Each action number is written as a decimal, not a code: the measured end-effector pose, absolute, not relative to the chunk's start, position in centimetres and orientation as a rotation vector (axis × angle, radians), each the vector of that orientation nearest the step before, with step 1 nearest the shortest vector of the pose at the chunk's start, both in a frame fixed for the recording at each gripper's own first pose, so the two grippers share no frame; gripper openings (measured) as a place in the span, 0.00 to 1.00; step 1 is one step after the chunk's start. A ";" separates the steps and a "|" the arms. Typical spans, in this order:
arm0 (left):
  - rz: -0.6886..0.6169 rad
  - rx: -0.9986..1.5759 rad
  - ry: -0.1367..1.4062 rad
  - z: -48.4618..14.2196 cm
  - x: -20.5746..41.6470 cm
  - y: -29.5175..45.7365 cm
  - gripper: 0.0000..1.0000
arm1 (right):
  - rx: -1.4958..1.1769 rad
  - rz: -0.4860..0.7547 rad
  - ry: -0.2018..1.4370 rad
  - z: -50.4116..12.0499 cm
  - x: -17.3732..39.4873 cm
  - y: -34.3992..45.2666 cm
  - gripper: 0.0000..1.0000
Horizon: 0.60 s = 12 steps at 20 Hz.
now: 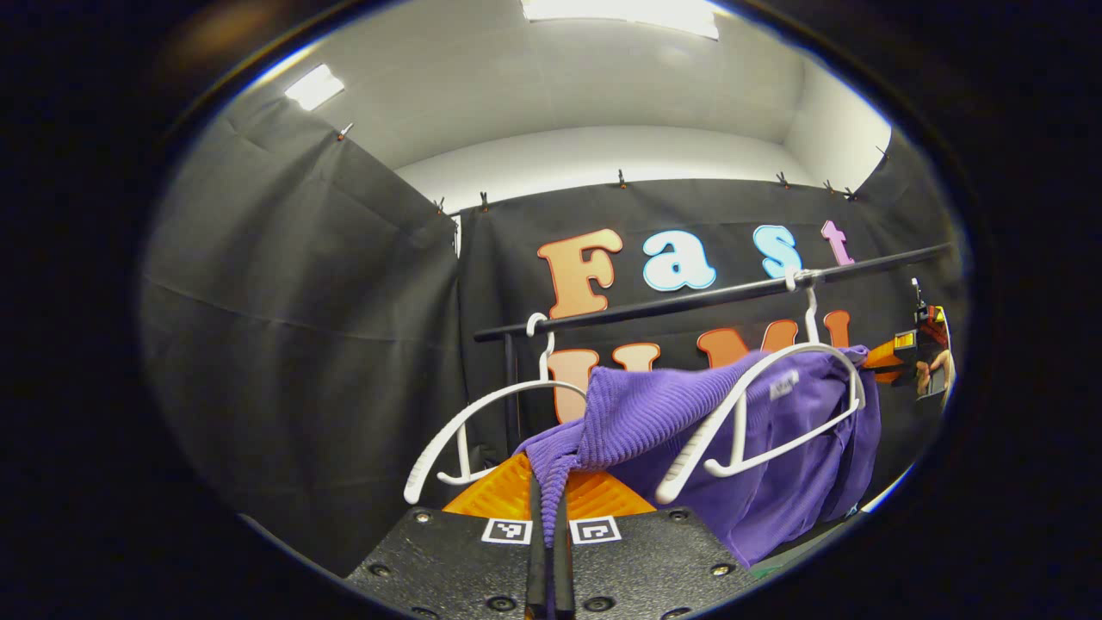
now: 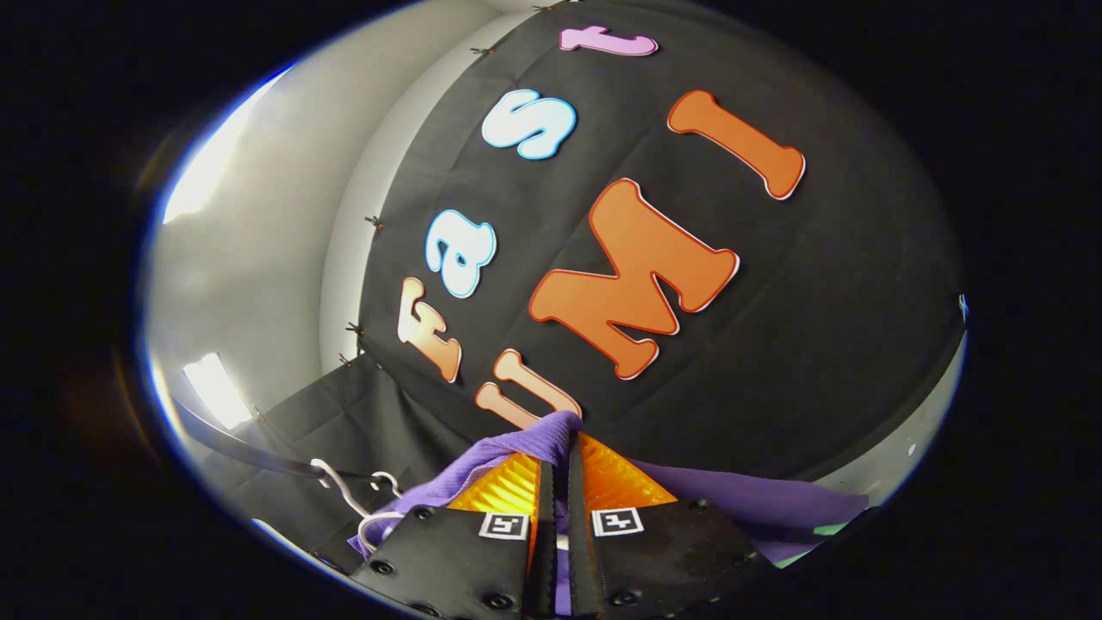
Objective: Grasp the clothes on the hanger with both hands and then place them into the laundry hamper below.
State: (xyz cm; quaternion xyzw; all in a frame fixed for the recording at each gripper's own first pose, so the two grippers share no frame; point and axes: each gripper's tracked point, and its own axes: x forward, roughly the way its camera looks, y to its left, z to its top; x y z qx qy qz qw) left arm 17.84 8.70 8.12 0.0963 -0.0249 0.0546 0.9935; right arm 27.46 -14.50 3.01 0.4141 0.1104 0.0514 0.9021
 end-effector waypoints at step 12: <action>0.068 0.084 0.053 1.9 14.0 8.6 0.03 | 0.794 0.063 0.430 -7.9 22.5 -14.1 0.12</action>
